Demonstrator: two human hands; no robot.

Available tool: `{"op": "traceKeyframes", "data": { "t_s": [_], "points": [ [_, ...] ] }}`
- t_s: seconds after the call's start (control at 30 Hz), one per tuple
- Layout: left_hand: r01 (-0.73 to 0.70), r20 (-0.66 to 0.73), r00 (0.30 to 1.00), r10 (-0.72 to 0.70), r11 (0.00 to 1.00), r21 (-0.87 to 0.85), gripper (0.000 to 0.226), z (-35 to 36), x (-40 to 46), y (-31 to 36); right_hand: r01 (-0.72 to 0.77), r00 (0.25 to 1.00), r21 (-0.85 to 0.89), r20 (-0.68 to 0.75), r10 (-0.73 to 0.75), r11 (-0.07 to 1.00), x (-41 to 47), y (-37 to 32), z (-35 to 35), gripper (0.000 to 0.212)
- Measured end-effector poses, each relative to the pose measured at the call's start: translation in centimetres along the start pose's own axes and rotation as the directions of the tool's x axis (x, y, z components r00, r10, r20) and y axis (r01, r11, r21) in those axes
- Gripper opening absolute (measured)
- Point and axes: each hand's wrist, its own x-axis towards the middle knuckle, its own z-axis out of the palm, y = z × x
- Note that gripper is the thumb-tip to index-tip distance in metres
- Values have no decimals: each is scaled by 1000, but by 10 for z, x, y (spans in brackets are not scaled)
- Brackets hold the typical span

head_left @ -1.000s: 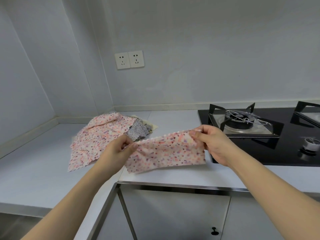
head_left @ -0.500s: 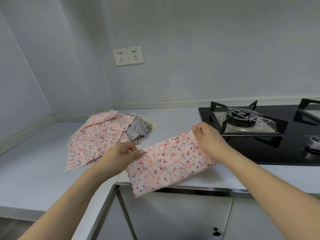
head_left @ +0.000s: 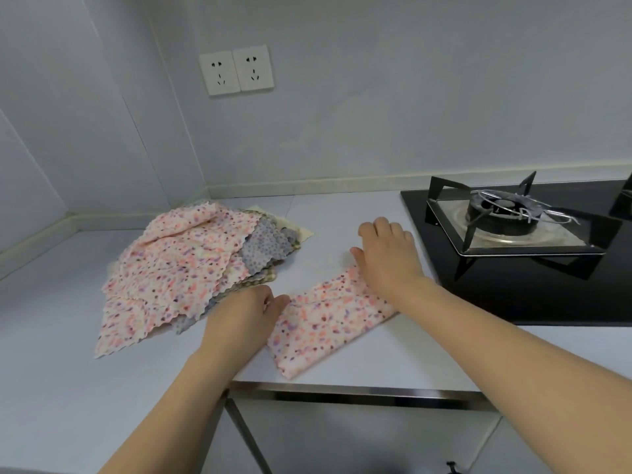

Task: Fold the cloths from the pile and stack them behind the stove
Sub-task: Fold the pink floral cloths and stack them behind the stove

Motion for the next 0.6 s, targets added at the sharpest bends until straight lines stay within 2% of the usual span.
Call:
{"op": "traceKeyframes", "data": {
  "t_s": [0.03, 0.07, 0.13, 0.2, 0.23, 0.33, 0.47, 0.6],
  "points": [
    [-8, 8, 1000, 7, 1000, 9, 41, 0, 1, 0, 33, 997, 2, -73, -32, 999, -7, -11, -2, 31],
    [-11, 22, 1000, 11, 1000, 12, 39, 1, 3, -1, 57, 995, 30, -82, -55, 998, -15, -23, -4, 31],
    [-6, 40, 999, 6, 1000, 10, 38, 1, 5, -3, 25, 998, 97, 61, -31, 995, -33, -41, -3, 38],
    [3, 54, 999, -2, 1000, -15, 38, 1, 6, -5, -42, 968, 72, 251, 23, 997, -46, -48, 5, 50],
    [7, 66, 998, -5, 1000, -30, 39, 1, 7, -7, -58, 955, 70, 294, 35, 996, -50, -48, 9, 53],
    [24, 88, 996, -19, 999, -49, 43, 0, 10, -13, -93, 929, 122, 367, 42, 988, -56, -45, 17, 68],
    [56, 153, 988, -32, 987, -153, 41, -2, 13, -16, -106, 868, 100, 494, 43, 989, -56, -43, 16, 90],
    [76, 281, 960, -4, 966, -246, 19, -9, 15, -22, -128, 862, 91, 502, 66, 988, -52, -39, 13, 94]
  ]
}}
